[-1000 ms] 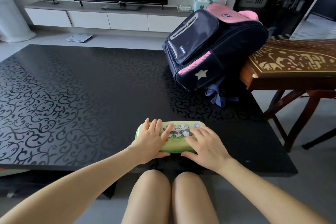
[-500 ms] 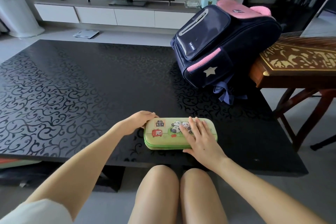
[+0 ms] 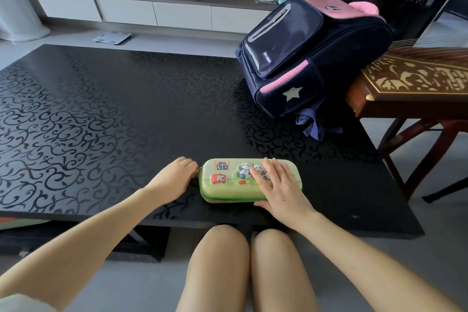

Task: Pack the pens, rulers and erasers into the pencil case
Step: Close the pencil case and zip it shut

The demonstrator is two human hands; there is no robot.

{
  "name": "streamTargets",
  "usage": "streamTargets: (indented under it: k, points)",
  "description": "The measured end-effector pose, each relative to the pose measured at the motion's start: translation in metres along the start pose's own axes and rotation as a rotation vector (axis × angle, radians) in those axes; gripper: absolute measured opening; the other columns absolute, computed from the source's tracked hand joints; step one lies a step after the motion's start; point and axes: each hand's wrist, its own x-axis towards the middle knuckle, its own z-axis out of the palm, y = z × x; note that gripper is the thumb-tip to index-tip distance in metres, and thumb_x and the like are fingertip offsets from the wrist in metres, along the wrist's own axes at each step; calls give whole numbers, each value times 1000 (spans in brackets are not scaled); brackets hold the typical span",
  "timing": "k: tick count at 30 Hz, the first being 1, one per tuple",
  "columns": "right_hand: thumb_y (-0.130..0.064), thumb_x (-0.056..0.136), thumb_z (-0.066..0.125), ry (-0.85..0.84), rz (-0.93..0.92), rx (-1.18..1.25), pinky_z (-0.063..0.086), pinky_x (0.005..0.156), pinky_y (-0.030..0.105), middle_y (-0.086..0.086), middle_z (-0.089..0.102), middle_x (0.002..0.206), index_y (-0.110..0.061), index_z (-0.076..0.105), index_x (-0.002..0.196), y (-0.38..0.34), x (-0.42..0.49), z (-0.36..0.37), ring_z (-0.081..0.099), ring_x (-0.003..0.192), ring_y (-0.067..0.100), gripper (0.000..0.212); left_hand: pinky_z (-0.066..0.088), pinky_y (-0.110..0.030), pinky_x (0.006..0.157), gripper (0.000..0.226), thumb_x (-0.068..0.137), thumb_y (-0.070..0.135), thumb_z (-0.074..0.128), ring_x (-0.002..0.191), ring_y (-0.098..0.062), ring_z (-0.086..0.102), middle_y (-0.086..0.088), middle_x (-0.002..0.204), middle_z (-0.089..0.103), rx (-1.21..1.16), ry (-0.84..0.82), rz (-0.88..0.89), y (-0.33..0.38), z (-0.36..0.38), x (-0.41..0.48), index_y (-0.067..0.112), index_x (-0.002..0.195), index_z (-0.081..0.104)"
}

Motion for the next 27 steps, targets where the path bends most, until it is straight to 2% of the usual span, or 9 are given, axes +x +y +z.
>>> streamTargets:
  k: [4,9,13,17,20,22,23,25,27]
  points:
    - [-54,76,59,2,10,-14,43,97,57,34,46,132,-8,25,141,-3,1,0,49,118,48,86,46,-34,59,19,82,-2,56,66,-24,53,-4,68,58,-53,92,-68,32,2,-49,11,69,53]
    - [-52,72,66,-42,102,-22,45,93,59,36,48,128,-7,29,138,-15,14,-2,51,114,51,88,32,-35,59,28,95,15,39,65,-28,47,-12,70,56,-265,35,-264,88,-2,-47,8,69,47]
    - [-52,70,69,-93,164,53,44,93,60,34,47,130,-9,27,139,-22,19,-3,48,117,51,91,36,-30,59,38,96,16,36,67,-26,50,-6,64,54,-363,-83,-295,137,2,-19,10,59,44]
    - [-38,67,76,-127,145,133,34,103,59,31,35,142,-12,23,143,-17,15,-9,37,127,51,96,49,-35,79,25,94,8,41,88,-31,65,-17,91,71,-329,-417,-155,152,-20,2,-2,94,64]
    - [-33,76,65,-126,159,339,15,115,53,20,19,152,-22,19,146,-14,7,-26,16,140,41,84,46,-30,67,15,87,13,51,83,-25,59,-7,87,66,-267,-183,-197,125,-44,-2,7,89,65]
    - [-27,75,58,103,237,368,39,102,47,14,52,131,-14,54,125,-23,-1,-32,46,123,33,52,44,-31,87,29,77,23,64,103,-23,50,-4,108,59,-89,115,-151,99,-53,-2,19,106,64]
    - [-28,75,54,233,311,375,51,83,39,8,66,105,-11,67,99,-29,-3,-34,60,99,27,32,36,-36,103,53,72,30,71,121,-26,40,-7,128,49,48,109,-93,86,-52,1,23,122,55]
    - [-36,80,45,268,461,402,37,47,23,-1,61,61,-13,64,60,-42,-1,-41,54,57,19,36,9,-45,117,95,66,46,74,141,-34,9,-13,151,18,222,-94,-21,72,-51,13,31,145,24]
    - [-42,86,45,53,583,401,21,42,22,0,54,54,-14,56,56,-54,5,-39,48,52,20,42,-2,-54,114,114,63,57,73,141,-37,-6,-16,155,2,260,-274,2,74,-45,28,33,147,-1]
